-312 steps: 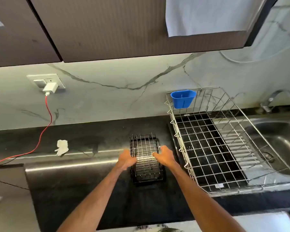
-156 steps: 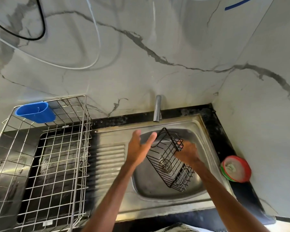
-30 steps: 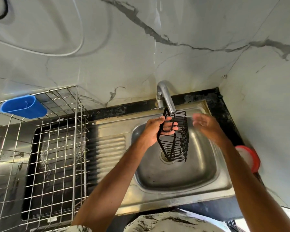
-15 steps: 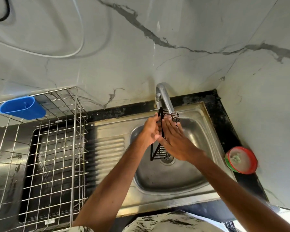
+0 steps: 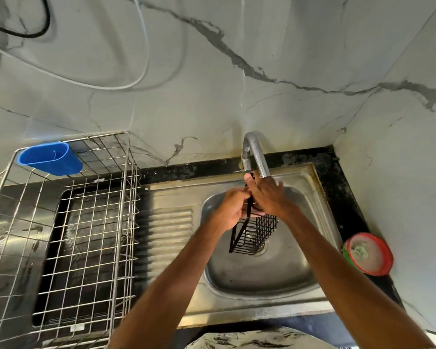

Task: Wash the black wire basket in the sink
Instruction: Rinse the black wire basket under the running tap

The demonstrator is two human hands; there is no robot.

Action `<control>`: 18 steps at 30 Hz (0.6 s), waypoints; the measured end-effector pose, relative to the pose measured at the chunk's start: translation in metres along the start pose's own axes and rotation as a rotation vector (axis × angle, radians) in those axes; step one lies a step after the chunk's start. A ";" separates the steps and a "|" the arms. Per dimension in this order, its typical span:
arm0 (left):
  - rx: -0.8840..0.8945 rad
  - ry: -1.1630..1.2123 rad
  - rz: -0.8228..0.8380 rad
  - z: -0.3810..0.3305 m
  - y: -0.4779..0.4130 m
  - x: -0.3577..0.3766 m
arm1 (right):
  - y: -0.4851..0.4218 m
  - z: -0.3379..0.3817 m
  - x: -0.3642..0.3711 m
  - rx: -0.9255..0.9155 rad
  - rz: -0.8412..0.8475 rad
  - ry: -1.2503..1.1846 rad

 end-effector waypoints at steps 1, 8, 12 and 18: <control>-0.002 -0.009 -0.040 0.000 0.002 -0.003 | 0.006 0.005 0.002 -0.009 -0.018 -0.013; 0.046 -0.034 -0.075 0.003 0.005 -0.019 | 0.048 0.042 0.027 -0.188 0.002 -0.133; 0.065 -0.062 -0.050 -0.003 0.003 -0.015 | 0.025 0.046 0.013 -0.168 -0.036 -0.078; 0.034 0.008 -0.040 -0.004 0.001 -0.017 | 0.000 0.014 -0.012 -0.002 -0.024 -0.138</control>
Point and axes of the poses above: each hand's wrist, its own y-axis away from the middle knuckle, its own x-axis out of the palm, z = x × y, the point moved 9 cm from there along -y, towards the middle knuckle, and after that the axes turned 1 degree about y, right-handed, at the moved point
